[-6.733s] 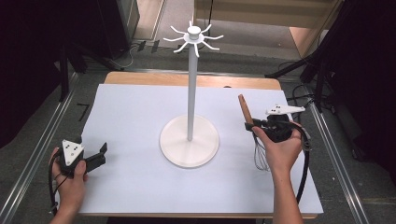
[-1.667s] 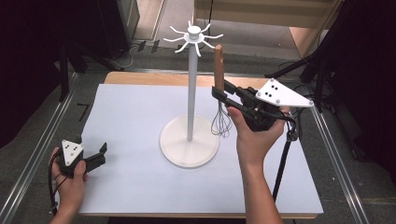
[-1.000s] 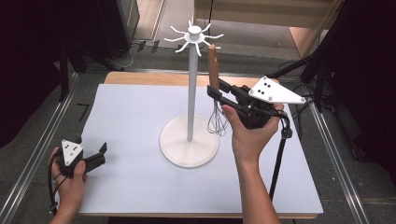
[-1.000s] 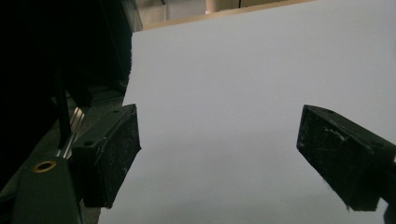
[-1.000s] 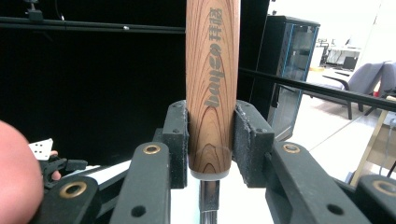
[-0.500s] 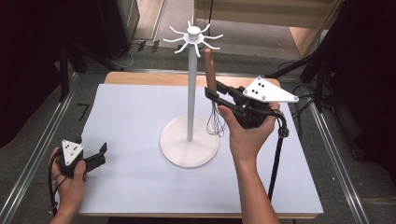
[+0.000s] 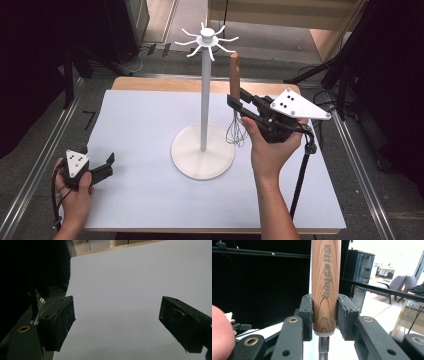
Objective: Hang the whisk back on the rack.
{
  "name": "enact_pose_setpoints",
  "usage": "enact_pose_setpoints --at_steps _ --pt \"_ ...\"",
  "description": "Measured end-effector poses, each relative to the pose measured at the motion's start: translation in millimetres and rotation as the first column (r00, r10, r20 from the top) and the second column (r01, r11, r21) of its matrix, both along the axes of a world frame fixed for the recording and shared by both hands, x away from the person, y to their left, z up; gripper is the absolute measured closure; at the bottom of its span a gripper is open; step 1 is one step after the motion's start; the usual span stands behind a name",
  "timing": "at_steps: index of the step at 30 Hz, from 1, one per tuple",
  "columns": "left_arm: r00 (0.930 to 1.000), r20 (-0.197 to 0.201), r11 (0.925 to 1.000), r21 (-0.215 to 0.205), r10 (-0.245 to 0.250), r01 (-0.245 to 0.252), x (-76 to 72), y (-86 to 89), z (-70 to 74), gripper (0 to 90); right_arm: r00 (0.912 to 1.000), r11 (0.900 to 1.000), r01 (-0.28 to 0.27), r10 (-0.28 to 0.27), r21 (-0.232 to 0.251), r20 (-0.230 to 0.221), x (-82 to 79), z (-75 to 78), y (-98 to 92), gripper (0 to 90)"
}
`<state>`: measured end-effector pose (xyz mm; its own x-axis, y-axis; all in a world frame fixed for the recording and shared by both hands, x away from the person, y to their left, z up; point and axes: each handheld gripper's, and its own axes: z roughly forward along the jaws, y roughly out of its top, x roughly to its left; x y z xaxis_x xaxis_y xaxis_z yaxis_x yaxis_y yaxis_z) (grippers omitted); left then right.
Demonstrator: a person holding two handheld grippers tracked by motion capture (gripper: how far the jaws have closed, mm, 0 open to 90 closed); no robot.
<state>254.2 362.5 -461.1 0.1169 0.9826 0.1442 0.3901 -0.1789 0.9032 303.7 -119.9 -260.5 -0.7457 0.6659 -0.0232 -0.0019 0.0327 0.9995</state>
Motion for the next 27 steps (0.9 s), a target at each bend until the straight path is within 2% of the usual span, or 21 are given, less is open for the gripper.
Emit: enact_pose_setpoints --at_steps 8,16,20,27 --pt "1.0 0.002 1.0 0.007 0.001 -0.001 -0.2 -0.8 -0.2 14.2 0.9995 1.0 0.02 -0.02 0.01 0.022 -4.9 7.6 -4.9 70.1" --pt "1.0 0.001 0.9999 0.011 0.003 -0.003 -0.5 -1.0 -0.1 14.2 0.9997 1.0 0.022 -0.022 0.023 0.006 -0.5 11.3 -2.2 70.1" --pt "1.0 0.002 0.9999 0.01 0.002 -0.002 -0.6 -1.1 -0.1 14.2 0.9997 0.999 0.018 -0.017 0.051 -0.015 4.1 12.3 1.8 70.1" --pt "1.0 0.003 1.0 0.009 0.001 -0.001 -0.7 -0.9 -0.1 14.2 0.9992 0.999 0.009 -0.008 0.035 -0.04 9.7 8.9 7.7 70.1"
